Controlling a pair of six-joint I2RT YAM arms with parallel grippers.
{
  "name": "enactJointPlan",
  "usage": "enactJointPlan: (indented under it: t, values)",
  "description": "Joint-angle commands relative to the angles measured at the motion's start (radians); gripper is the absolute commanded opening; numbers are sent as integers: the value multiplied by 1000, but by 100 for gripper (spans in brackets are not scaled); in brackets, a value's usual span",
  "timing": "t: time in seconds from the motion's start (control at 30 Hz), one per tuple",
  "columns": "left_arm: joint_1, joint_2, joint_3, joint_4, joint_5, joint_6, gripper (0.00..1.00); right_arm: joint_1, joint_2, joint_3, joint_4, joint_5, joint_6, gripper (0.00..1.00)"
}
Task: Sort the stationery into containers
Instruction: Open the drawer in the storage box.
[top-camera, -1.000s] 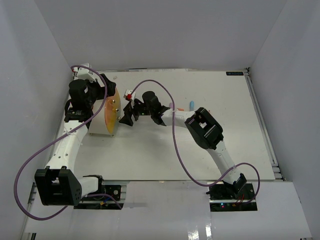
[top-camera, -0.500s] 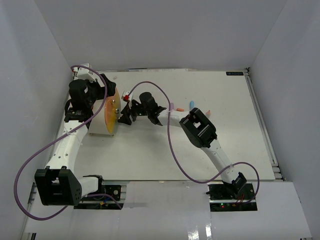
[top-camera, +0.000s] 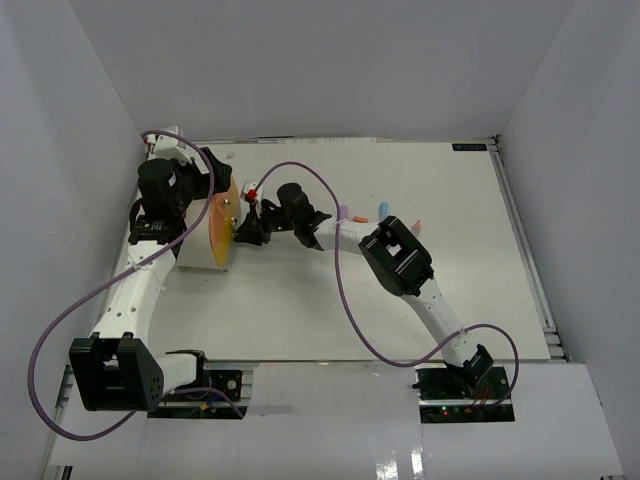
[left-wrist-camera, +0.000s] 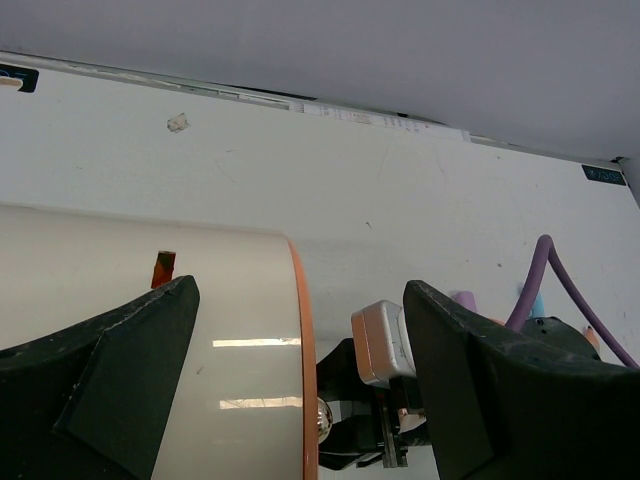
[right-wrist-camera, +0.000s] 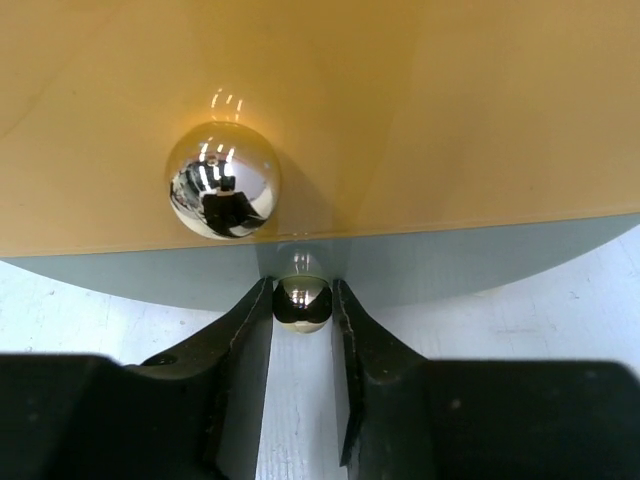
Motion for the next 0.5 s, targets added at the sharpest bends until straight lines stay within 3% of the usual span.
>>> enactJointPlan:
  t: [0.0,0.13,0.47]
  values:
    - [3,3,-35,-116,23,-21,94,-6,-9,19,34,12,-12,28]
    - [5,1,-37,-116,21,-17,94,-20,-66,-69,45,9,-21,18]
    - [8,-2,-40,-111,24,-13,93,-109,-246,-332,60,-45,-72,17]
